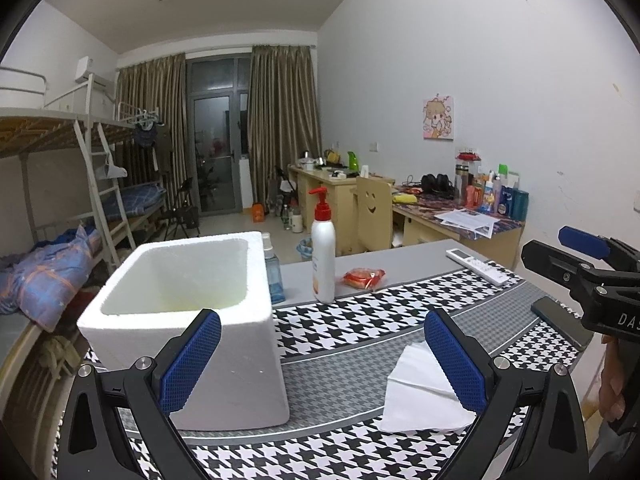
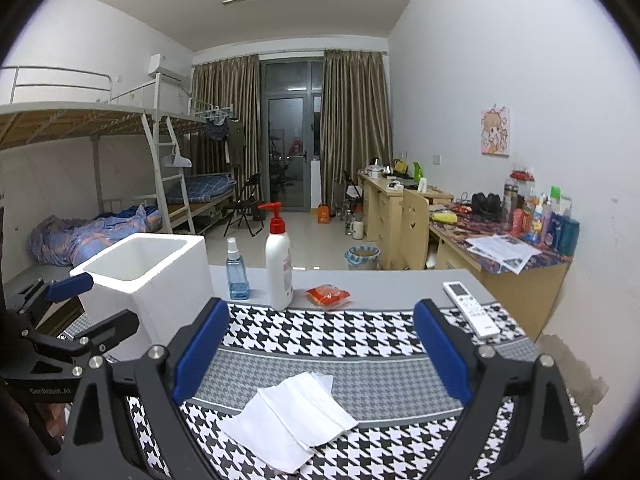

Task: Organize soft objects
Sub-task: 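Withdraw both tools from the box back toward the white tissues, then lower the right tool onto the white tissues and grasp them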

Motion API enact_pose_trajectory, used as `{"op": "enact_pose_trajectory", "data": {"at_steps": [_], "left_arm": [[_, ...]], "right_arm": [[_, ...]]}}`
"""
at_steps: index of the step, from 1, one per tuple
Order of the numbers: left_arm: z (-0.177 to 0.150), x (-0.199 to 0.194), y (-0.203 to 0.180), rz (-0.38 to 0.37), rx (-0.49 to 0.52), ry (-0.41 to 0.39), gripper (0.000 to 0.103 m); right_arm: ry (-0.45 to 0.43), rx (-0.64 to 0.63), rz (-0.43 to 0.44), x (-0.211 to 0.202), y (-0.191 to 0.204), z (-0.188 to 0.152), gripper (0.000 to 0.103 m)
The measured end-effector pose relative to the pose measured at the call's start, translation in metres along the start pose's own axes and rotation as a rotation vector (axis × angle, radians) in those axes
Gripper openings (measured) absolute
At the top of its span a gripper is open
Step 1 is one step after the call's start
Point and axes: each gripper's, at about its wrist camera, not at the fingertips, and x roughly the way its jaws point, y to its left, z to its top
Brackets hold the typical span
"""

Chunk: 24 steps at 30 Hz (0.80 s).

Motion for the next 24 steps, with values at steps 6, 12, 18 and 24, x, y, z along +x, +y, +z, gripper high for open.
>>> {"op": "enact_pose_trajectory", "data": {"at_steps": [6, 12, 18, 24], "left_arm": [[-0.006, 0.004, -0.009, -0.032, 0.020, 0.005, 0.102], [-0.017, 0.012, -0.021, -0.084, 0.030, 0.045, 0.102], [-0.027, 0.020, -0.032, -0.099, 0.037, 0.077, 0.102], [-0.035, 0.025, -0.037, -0.106, 0.040, 0.097, 0.102]], "right_arm": [[0.018, 0.003, -0.015, 0.003, -0.009, -0.011, 0.096], [0.031, 0.017, -0.053, 0.004, -0.023, -0.018, 0.096], [0.051, 0.030, -0.064, 0.005, -0.032, -0.022, 0.096], [0.078, 0.029, -0.067, 0.010, -0.036, -0.030, 0.096]]}}
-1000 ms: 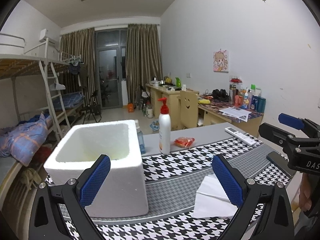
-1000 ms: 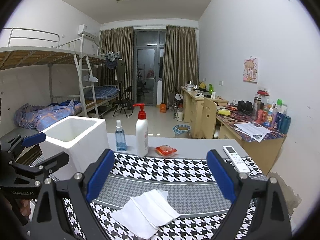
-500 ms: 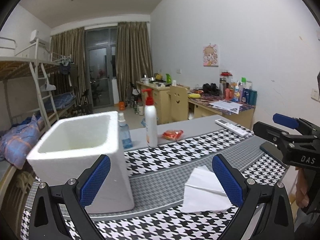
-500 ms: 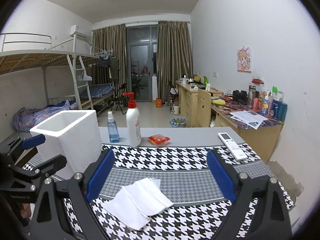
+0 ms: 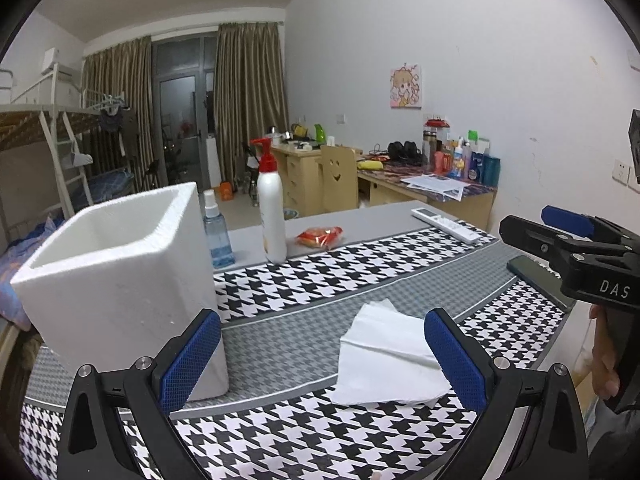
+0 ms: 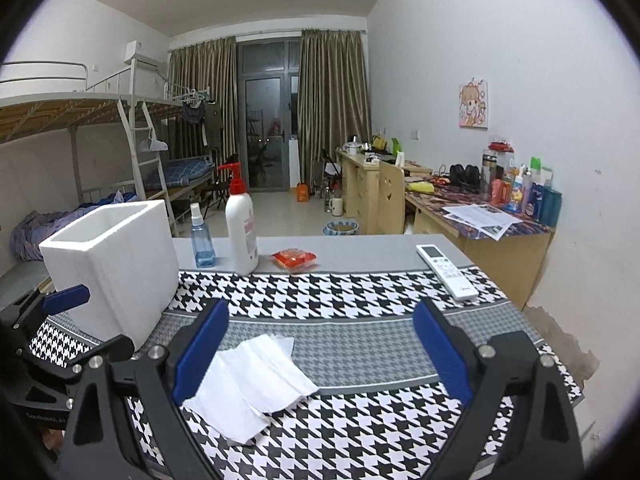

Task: Organize soft objects
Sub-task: 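Lower the right tool onto the white tissues and grasp them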

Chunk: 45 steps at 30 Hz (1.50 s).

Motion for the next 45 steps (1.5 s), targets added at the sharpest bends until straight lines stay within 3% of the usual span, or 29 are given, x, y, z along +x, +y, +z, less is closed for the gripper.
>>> {"op": "enact_pose_trajectory", "data": {"at_steps": [7, 25, 33, 38, 43, 45], "left_arm": [[-0.010, 0.010, -0.004, -0.024, -0.031, 0.043, 0.102], [-0.021, 0.016, 0.010, 0.027, -0.067, 0.064, 0.102], [-0.026, 0.029, 0.018, 0.029, -0.070, 0.112, 0.102], [-0.028, 0.036, 0.025, 0.035, -0.085, 0.134, 0.102], [-0.029, 0.042, 0.032, 0.038, -0.102, 0.158, 0.102], [-0.029, 0.044, 0.034, 0.041, -0.104, 0.162, 0.102]], "right_arm": [[0.036, -0.002, 0.009, 0.009, -0.004, -0.010, 0.096], [0.158, -0.068, 0.102, 0.035, 0.014, -0.042, 0.096], [0.205, -0.116, 0.133, 0.050, 0.026, -0.049, 0.095], [0.258, -0.144, 0.165, 0.064, 0.034, -0.052, 0.081], [0.305, -0.157, 0.188, 0.076, 0.041, -0.058, 0.074], [0.331, -0.161, 0.206, 0.080, 0.043, -0.060, 0.066]]}}
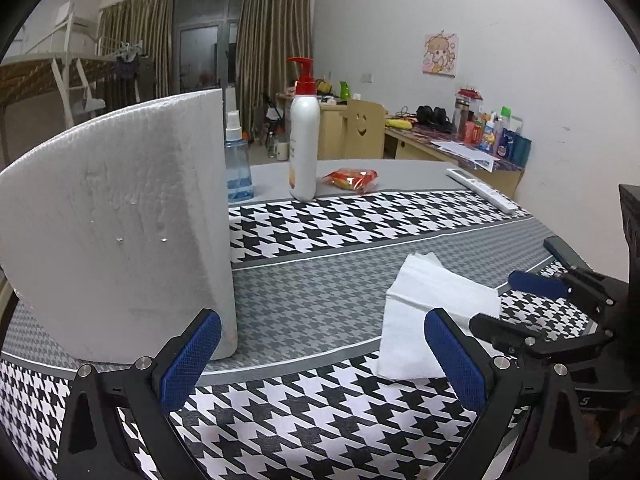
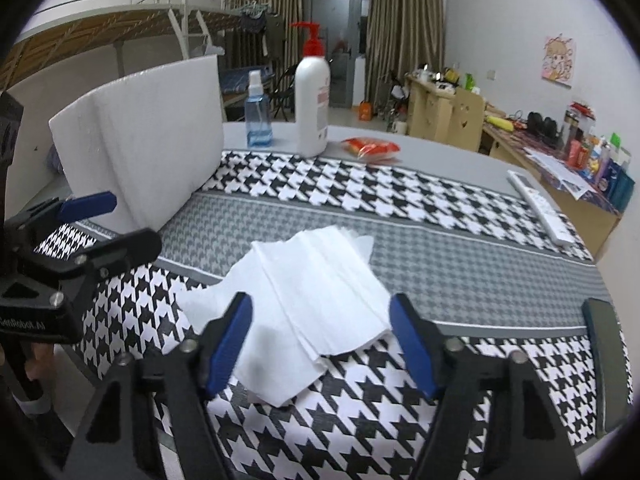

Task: Organize soft objects
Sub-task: 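Lower the right tool onto the white tissues and grasp them, then lift the tissues with the right tool while the left moves toward the white foam roller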

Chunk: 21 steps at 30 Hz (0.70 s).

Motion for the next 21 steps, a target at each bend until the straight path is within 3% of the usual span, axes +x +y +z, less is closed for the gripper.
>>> {"op": "enact_pose_trajectory", "data": {"at_steps": [7, 9, 10, 11, 12, 21], "left_arm": [[0.001, 0.007, 0.002, -0.001, -0.018, 0.027, 0.102], [0.001, 0.007, 0.002, -0.001, -0.014, 0.026, 0.102], [0.002, 0.007, 0.002, 0.000, -0.012, 0.027, 0.102], [0.002, 0.007, 0.001, 0.000, -0.010, 0.028, 0.102], [0.001, 0.008, 0.001, 0.000, -0.010, 0.028, 0.102], [-0.001, 0.006, -0.003, -0.005, 0.000, 0.031, 0.102]], "right_arm": [[0.092, -0.004, 0.019, 0.021, 0.000, -0.002, 0.038], [0.105, -0.002, 0.028, 0.024, -0.001, -0.004, 0.036], [0.103, -0.002, 0.029, 0.024, -0.001, -0.004, 0.031], [0.100, -0.004, 0.031, 0.024, -0.001, -0.004, 0.015], [0.103, -0.004, 0.033, 0.024, -0.001, -0.004, 0.009], [0.058, 0.057, 0.048, 0.007, -0.017, -0.002, 0.006]]}}
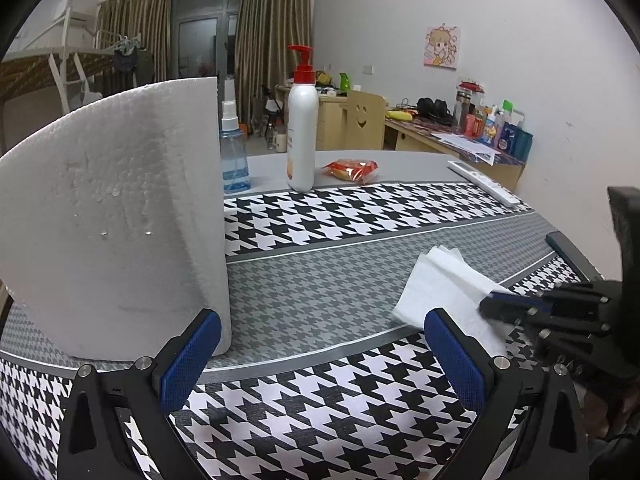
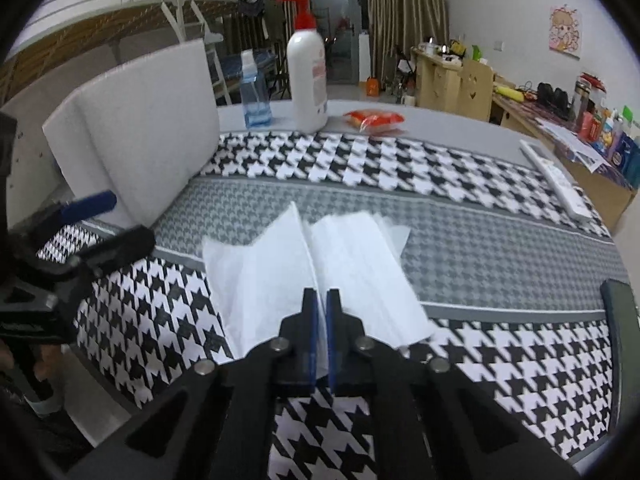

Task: Organize soft objects
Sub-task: 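Lift the tissues with the right tool while the left moves toward the white foam roller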

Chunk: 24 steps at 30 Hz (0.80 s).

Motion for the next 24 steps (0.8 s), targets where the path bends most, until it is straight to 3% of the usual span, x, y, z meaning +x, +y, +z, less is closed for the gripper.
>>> {"op": "enact_pose_trajectory", "data": {"at_steps": [15, 21, 24], "left_arm": [[-0.002, -0.001, -0.018, -0.021, 0.027, 0.014, 0.102], [-0.002, 0.003, -0.025, -0.047, 0.032, 0.034, 0.102], [-0.002, 0.006, -0.030, -0.052, 0.035, 0.044, 0.102]], "right_arm": [[-0.099, 0.077, -0.104, -0.040, -0.032, 0.003, 0.006], [-0.083, 0.097, -0.130, -0.038, -0.041, -0.003, 0.007], [-0.061, 0.096, -0.114, -0.033, -0.043, -0.007, 0.017]]}}
